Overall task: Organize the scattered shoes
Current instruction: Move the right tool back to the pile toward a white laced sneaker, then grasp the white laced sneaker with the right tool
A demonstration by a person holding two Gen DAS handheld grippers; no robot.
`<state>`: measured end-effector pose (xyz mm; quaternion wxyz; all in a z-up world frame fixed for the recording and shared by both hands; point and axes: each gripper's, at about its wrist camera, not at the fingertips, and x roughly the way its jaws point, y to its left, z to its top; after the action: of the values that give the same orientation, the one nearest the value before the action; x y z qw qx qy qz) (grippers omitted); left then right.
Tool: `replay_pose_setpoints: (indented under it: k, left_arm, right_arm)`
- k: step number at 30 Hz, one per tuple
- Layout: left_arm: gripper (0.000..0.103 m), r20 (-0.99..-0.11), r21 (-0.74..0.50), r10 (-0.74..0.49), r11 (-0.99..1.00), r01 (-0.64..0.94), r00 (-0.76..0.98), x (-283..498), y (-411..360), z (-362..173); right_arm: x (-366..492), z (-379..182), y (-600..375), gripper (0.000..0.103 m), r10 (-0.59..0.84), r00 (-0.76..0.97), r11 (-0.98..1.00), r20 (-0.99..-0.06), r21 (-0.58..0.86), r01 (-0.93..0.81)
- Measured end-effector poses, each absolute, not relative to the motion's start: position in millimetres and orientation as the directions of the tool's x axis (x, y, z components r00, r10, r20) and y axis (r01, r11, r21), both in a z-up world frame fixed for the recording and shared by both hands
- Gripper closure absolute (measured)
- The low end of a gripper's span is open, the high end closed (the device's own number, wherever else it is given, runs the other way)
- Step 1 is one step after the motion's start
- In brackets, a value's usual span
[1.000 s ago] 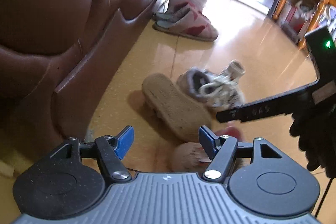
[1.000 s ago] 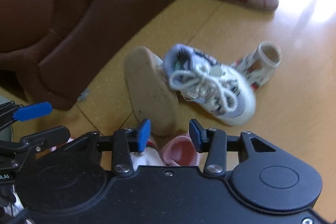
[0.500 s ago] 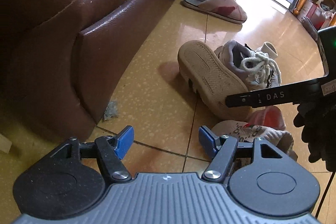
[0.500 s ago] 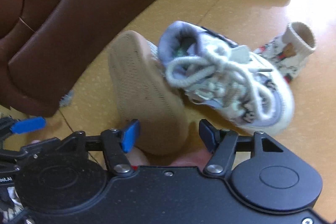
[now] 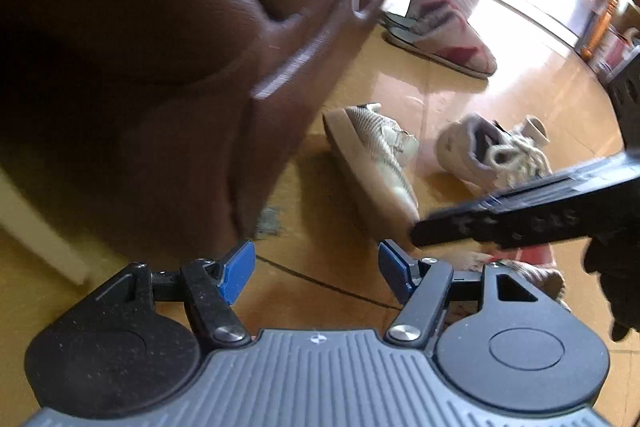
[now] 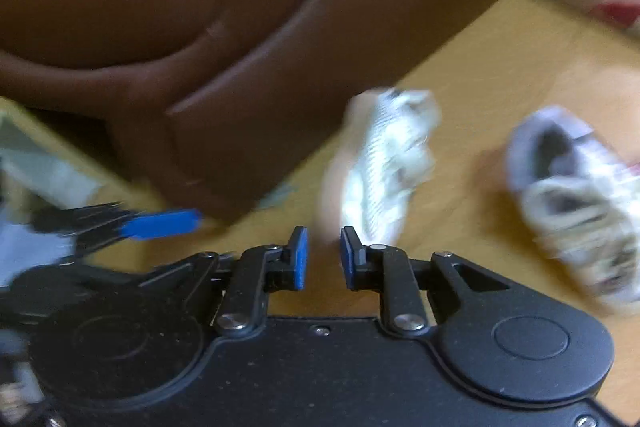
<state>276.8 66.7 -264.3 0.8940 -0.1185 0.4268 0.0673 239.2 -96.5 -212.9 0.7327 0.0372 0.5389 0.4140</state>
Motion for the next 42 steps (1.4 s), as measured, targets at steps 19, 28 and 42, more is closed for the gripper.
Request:
replay_pose_setpoints:
  k: [19,28,42]
  left_arm:
    - [0.016,-0.743,-0.070,0.110,0.968,-0.240,0.660,318.6,38.9,-276.2]
    - [0.016,-0.777,0.028,0.061,0.998,-0.063,0.627,326.9,20.7,-297.9]
    - [0.027,-0.814,0.077,0.068,0.997,-0.009,0.577,363.1,5.4,-329.5]
  right_arm:
    - [271.1,-185.5,-196.5,0.065,0.458,0.433,0.850,-0.776,0.240,-0.470]
    - [274.0,-202.8,-186.0,0.041,0.386,0.432,0.793,-0.815,0.054,-0.607]
    - [274.5,-260.3,-169.4,0.020,0.134,0.505,0.610,-0.853,-0.331,-0.720]
